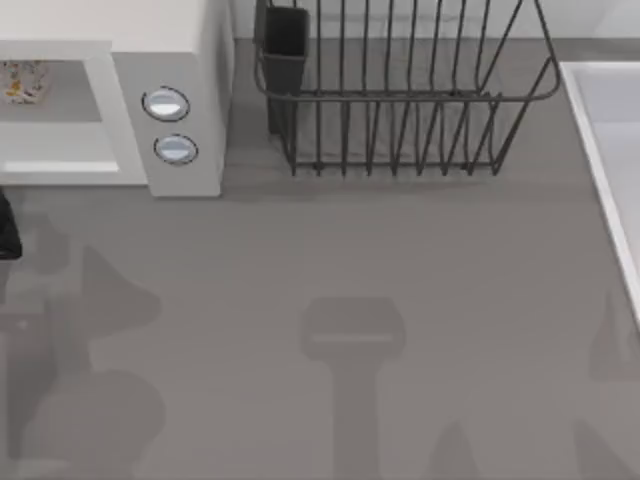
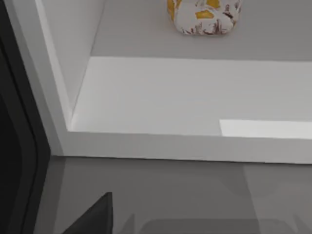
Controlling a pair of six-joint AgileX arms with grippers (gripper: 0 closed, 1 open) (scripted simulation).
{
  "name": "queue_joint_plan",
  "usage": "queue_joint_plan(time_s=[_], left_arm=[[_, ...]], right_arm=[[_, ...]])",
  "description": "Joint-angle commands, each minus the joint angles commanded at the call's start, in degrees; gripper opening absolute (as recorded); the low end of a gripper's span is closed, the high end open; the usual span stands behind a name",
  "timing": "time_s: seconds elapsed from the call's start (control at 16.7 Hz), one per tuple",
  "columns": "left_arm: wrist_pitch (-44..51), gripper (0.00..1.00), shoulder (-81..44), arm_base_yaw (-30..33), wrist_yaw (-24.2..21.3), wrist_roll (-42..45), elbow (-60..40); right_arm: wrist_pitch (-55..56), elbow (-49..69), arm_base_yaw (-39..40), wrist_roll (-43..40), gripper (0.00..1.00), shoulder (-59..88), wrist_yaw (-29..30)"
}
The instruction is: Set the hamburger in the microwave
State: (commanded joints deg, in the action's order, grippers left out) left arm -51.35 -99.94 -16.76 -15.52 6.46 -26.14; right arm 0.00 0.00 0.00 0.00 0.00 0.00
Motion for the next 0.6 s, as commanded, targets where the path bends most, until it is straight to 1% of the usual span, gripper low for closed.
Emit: queue_joint_plan(time_s=[0.36,0.48,0.6], left_arm=[[20.1,1.0,14.2,0.1,0.1,0.0,-4.4],[23.8,1.0,17.5,0.1,0.1,0.0,-5.5],[25.0,1.0,18.7,0.1,0.1,0.0,-5.9]], right_arm=[[0.0,0.0,0.0,0.0,1.0,0.0,0.0],[0.0,0.0,0.0,0.0,1.0,0.0,0.0],[0.0,0.0,0.0,0.0,1.0,0.0,0.0]])
